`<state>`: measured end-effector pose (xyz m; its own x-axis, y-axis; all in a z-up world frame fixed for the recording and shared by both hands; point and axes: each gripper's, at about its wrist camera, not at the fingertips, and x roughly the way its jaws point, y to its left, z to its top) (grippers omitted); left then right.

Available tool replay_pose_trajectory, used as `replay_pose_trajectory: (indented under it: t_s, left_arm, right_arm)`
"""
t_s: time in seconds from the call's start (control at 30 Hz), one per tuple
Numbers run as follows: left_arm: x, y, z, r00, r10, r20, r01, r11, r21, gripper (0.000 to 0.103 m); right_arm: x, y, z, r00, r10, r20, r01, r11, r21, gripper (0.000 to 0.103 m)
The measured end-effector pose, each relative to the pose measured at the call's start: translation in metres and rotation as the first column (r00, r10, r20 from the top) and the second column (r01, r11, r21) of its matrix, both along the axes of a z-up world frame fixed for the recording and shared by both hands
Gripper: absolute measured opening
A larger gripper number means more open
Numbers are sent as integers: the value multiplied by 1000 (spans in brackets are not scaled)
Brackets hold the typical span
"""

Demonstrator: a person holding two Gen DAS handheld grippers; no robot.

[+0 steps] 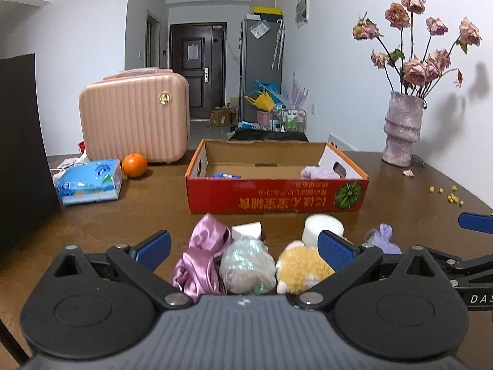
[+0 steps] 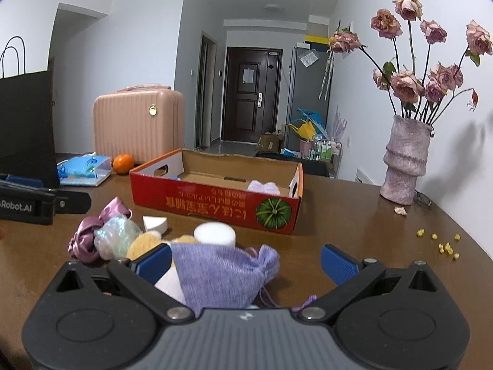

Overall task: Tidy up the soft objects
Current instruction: 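Withdraw both tools from the box back toward the remaining soft items, then grasp the pink sponge with the left tool while the right tool grasps the light-blue plush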

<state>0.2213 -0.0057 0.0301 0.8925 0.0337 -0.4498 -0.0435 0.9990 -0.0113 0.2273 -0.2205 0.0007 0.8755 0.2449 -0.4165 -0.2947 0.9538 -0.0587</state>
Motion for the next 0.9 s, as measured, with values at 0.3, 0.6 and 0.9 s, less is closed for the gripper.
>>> replay_pose_trajectory:
  t_s: [0.3,0.6,0.9]
  left_arm:
    - [-11,-9,-17,998,-17,-66,17,1000,-6,103]
    - [-16,-21,-34,988,-37,-150,38,999,3,103]
    - [-17,-33,-52,970,-43,-239,47,999,11,103]
  right_arm:
    - [-13,-6,-18,999,-19,-40,18,1000,-16,103]
    - [-24,-14,-34,996,-36,-76,34,999,-30,103]
    - [-29,-24,-43,994,-45,-99,43,999,-20,103]
